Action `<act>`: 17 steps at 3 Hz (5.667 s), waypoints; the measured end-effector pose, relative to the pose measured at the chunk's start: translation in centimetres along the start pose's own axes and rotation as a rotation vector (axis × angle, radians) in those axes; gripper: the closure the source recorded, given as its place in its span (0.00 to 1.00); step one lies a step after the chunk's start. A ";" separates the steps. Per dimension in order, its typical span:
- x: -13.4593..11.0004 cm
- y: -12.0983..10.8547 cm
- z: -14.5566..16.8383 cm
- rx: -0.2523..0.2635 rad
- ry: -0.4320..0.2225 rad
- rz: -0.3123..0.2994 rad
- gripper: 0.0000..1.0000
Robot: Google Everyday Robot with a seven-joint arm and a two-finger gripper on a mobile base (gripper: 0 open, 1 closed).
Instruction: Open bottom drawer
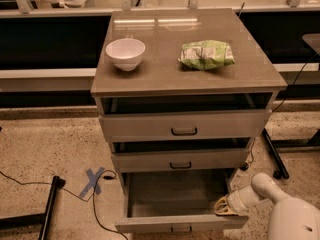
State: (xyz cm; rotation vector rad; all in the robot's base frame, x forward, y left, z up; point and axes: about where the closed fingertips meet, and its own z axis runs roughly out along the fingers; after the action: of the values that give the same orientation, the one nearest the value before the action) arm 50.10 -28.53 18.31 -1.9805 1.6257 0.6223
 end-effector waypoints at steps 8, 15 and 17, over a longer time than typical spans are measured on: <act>-5.5 -2.3 10.4 -0.096 -0.094 0.009 1.00; -3.1 3.1 6.3 -0.109 -0.187 0.254 1.00; -5.4 1.8 1.3 -0.053 -0.281 0.206 1.00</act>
Offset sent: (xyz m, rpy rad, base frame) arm 0.0141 0.0497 0.0170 0.0605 -0.0468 0.0495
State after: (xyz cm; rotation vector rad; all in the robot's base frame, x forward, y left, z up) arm 47.31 -23.93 20.50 -1.6826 1.6601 0.9832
